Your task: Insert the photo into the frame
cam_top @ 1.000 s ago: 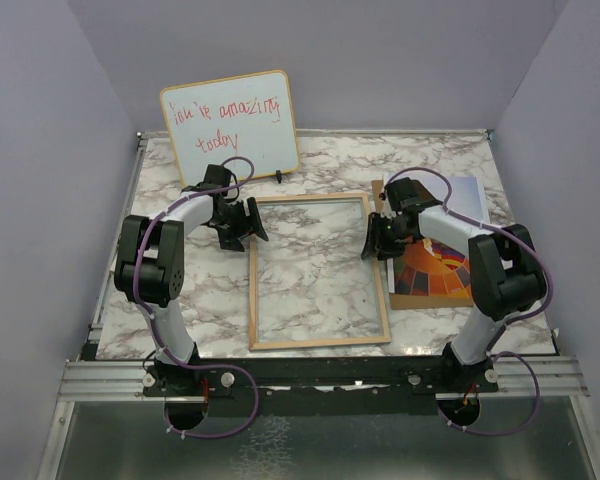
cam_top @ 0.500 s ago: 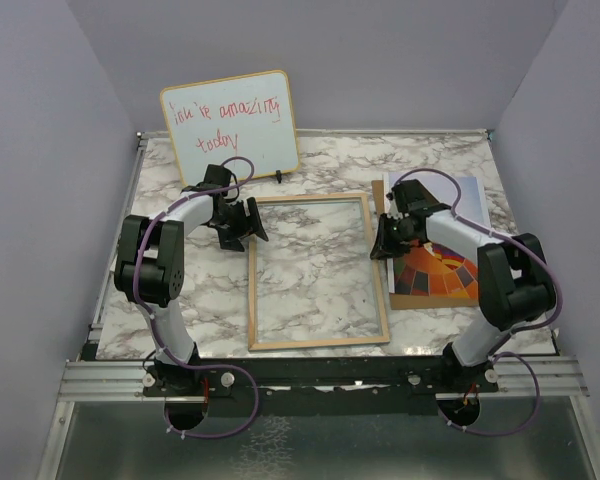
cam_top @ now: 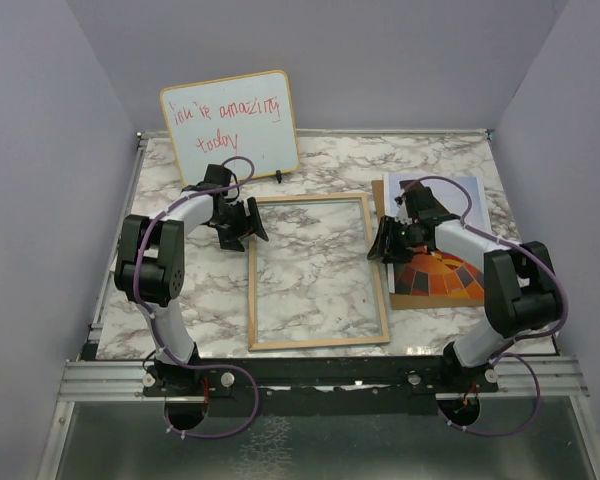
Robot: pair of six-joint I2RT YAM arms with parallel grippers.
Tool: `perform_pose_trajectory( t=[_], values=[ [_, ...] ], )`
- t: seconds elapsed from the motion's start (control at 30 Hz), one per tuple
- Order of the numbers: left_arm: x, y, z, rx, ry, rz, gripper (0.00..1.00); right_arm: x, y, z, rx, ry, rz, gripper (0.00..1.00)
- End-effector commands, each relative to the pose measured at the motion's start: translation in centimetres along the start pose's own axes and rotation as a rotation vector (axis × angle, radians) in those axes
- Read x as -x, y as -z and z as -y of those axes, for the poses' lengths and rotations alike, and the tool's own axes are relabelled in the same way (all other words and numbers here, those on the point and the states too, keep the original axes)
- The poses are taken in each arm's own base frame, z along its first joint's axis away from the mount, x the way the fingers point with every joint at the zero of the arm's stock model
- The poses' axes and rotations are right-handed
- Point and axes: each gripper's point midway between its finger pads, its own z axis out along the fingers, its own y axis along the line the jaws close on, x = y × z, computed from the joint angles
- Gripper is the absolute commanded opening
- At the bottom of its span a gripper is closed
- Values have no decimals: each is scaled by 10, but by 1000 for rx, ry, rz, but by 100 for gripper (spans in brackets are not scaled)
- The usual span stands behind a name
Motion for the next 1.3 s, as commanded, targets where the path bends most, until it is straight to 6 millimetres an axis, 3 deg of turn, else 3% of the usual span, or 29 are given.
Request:
perform_pose_trajectory(
  t=[0.0, 0.2, 0.33, 0.4, 0.6, 0.8, 0.93, 1.27],
  values=[
    [-12, -21, -14, 31, -13, -55, 78, 2, 0, -9, 94, -14, 20, 56],
    [-11, -22, -13, 28, -16, -58, 78, -5, -6, -16, 187, 1, 3, 60],
    [-12, -23, -14, 29, -16, -61, 78, -8, -11, -11, 172, 23, -9, 59],
    [-12, -24, -15, 31, -16, -63, 78, -10, -15, -4, 142, 23, -16, 53],
    [-11, -27, -16, 36, -15, -68, 78, -12, -19, 7, 85, -4, -10, 25],
    [-4, -29, -15, 40, -18, -63, 78, -7, -4, 10, 51, -13, 49, 16],
    [3, -28, -11, 36, -24, -54, 78, -2, 9, 6, 50, -6, 78, 1],
    [15, -26, -4, 25, -30, -30, 85, 15, 41, -24, 162, 1, 118, 1]
  ],
)
